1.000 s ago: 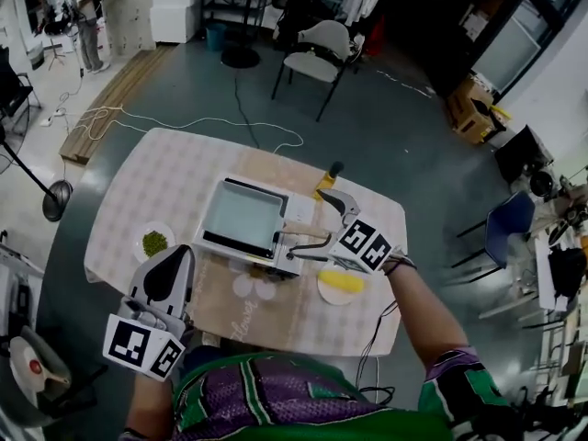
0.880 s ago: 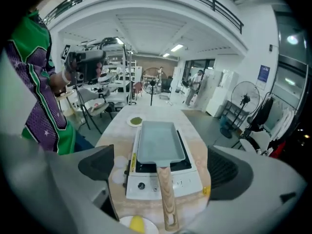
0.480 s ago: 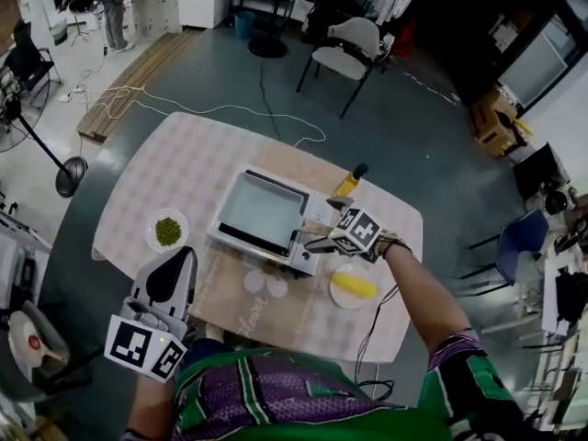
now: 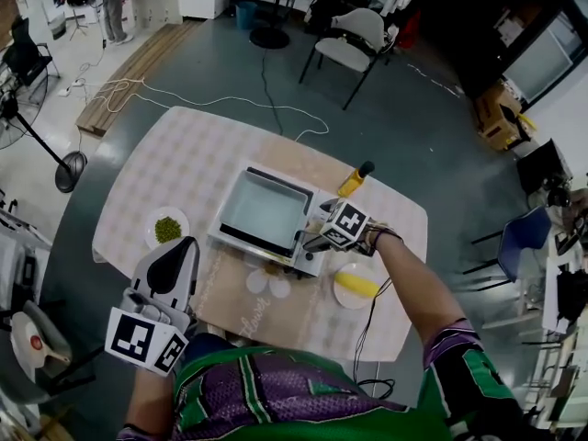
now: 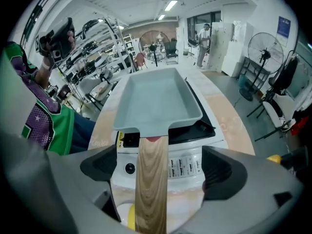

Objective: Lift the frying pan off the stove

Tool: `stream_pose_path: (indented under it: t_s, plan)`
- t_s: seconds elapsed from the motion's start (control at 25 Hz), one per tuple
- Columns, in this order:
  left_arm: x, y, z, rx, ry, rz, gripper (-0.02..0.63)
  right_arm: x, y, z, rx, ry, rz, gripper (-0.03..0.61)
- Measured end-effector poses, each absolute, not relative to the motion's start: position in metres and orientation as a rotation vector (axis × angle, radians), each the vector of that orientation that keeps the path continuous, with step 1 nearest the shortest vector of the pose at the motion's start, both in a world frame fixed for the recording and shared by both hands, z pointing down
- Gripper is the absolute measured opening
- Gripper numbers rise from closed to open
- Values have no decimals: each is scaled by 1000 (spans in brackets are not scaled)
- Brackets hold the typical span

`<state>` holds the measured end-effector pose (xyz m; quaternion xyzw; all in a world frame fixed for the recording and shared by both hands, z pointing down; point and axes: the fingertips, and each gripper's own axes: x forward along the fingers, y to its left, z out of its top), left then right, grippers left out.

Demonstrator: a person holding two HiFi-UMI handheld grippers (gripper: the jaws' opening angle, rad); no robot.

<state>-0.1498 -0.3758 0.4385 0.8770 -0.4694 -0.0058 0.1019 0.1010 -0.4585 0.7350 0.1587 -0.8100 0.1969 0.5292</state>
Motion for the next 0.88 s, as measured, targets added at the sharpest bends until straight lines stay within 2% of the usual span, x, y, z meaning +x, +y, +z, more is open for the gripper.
stream_pose_path:
  t_s: [0.28, 0.4, 0.48, 0.52, 0.6, 0.64, 0.88]
  plan:
    - [-158, -388, 457, 2550, -1368, -10, 21, 102, -456, 756, 298, -1833, 496, 518]
    - [-165, -392, 463, 2531, -1364, -21, 21, 102, -455, 763, 279, -1787, 495, 484]
    - [-169, -394, 465, 2526, -1363, -26, 21, 103, -453, 767, 251, -1742, 481, 416]
    - [-170, -395, 467, 2525, -1363, -28, 21, 103, -452, 769, 232, -1723, 473, 352]
    - [-171, -396, 468, 2524, -1358, -35, 21, 102, -449, 770, 189, -1702, 462, 182]
    - [-172, -397, 469, 2524, -1355, -38, 21, 101, -448, 770, 174, -1698, 457, 125]
    - [-178, -398, 468, 2519, -1350, -48, 21, 101, -448, 768, 195, -1691, 444, 112]
